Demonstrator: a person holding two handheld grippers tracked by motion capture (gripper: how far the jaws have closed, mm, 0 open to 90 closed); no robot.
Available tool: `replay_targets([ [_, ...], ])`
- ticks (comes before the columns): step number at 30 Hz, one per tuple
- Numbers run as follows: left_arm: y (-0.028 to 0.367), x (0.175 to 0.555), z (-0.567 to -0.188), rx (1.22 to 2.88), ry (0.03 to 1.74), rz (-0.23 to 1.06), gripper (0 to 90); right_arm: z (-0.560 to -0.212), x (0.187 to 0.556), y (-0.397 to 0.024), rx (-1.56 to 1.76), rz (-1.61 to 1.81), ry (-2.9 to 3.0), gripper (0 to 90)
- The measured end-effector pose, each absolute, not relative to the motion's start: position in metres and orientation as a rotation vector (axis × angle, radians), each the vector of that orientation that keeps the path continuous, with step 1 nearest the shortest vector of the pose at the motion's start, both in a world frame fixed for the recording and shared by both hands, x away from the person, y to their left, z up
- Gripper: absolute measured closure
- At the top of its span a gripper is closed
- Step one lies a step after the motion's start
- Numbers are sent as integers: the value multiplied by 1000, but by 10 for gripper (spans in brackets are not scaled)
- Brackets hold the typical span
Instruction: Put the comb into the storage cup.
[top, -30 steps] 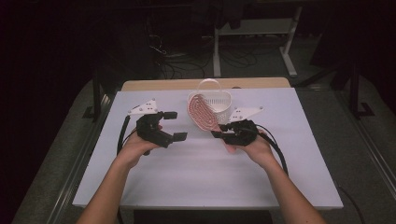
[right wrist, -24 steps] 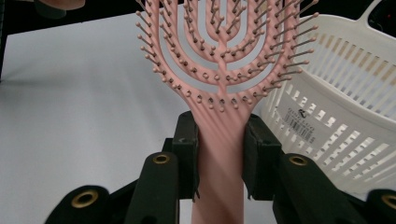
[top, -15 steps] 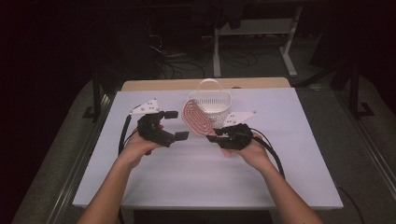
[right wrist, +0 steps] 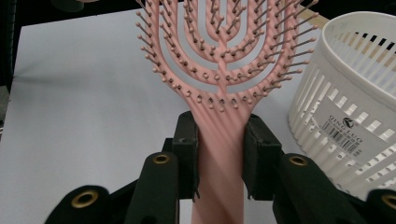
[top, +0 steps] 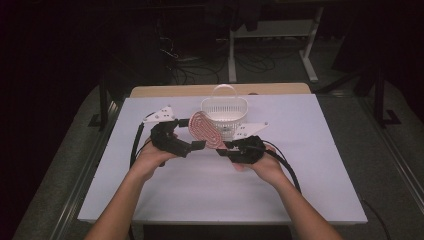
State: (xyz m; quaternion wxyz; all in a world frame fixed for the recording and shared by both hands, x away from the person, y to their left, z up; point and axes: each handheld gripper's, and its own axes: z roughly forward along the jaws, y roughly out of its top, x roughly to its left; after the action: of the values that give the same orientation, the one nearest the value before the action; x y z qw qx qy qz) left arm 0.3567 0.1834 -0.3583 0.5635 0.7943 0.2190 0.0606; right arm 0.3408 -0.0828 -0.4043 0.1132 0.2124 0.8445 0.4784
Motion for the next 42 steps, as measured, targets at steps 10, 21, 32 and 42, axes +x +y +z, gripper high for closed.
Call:
replay_targets([
  [10,178,357,-359,1871,541,154,3,-406,340,-79,609,1409,2475,684],
  [21,179,358,-359,1848,585,153,74,-408,338,-75,603,1411,2476,684],
  [32,182,360,-358,1815,623,134,170,-409,338,-74,603,1397,2473,684],
  [42,184,361,-358,1793,663,111,254,-410,337,-72,604,1392,2470,684],
])
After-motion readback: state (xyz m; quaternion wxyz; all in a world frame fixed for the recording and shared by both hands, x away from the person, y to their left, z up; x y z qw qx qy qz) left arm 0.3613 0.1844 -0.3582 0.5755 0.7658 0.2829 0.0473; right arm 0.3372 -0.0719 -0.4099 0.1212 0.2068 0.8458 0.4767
